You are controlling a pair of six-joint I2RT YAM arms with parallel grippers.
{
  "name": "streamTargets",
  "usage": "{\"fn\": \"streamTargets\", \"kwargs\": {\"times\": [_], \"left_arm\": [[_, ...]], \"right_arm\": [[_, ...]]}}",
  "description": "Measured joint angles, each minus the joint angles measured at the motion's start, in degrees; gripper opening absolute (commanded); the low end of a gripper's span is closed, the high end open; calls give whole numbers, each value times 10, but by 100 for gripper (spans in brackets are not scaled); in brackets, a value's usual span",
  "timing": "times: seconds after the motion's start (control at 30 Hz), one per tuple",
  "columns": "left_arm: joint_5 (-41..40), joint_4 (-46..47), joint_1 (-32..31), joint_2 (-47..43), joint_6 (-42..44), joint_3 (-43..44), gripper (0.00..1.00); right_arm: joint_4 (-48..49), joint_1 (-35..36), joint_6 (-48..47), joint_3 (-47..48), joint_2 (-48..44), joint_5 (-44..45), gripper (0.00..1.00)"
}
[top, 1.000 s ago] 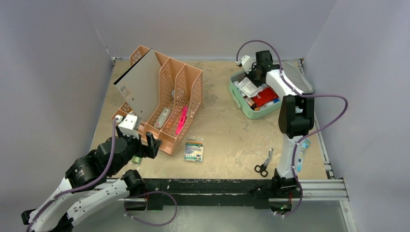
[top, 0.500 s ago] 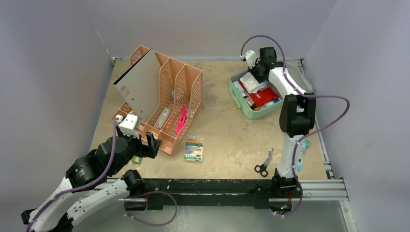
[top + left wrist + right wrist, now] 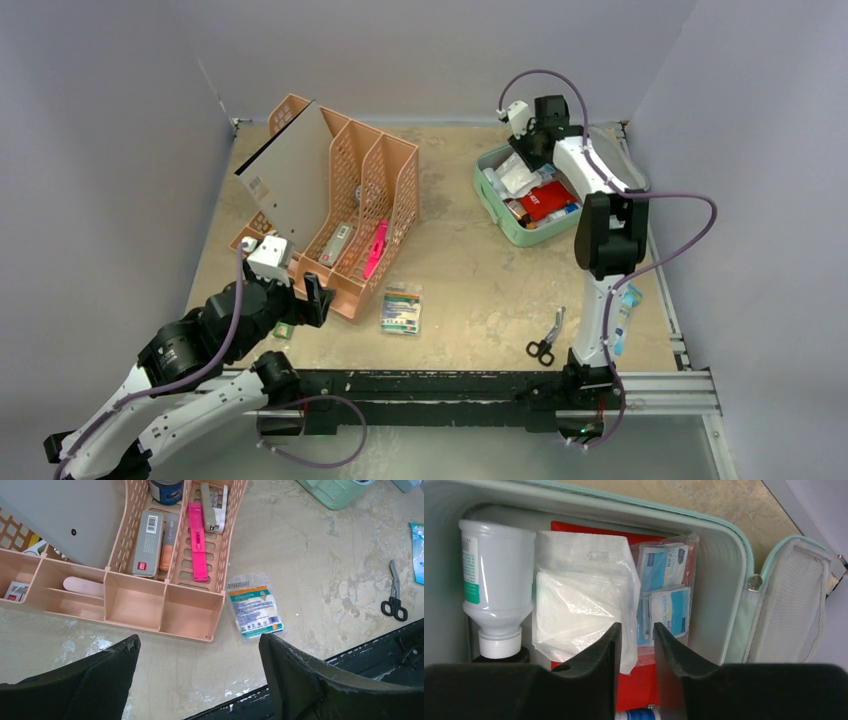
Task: Organize the medicine kit
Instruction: Place the medical item at the medicine box.
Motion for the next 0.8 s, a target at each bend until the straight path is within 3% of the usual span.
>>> {"fn": "streamTargets", "kwargs": {"times": [0.23,0.47,0.7,0.8], "left_arm": [[0,0,0,11,0,0,87],[-8,0,0,35,-7,0,87],[-12,0,0,60,-10,0,87],[-11,0,0,59,-12,0,87]], "right_arm": [[-26,0,61,7,-33,-9,52],[-49,5,226,-17,-137,-30,59],[-76,29,373,-64,-258,-30,57],[-87,35,416,-102,-304,-30,51]]}}
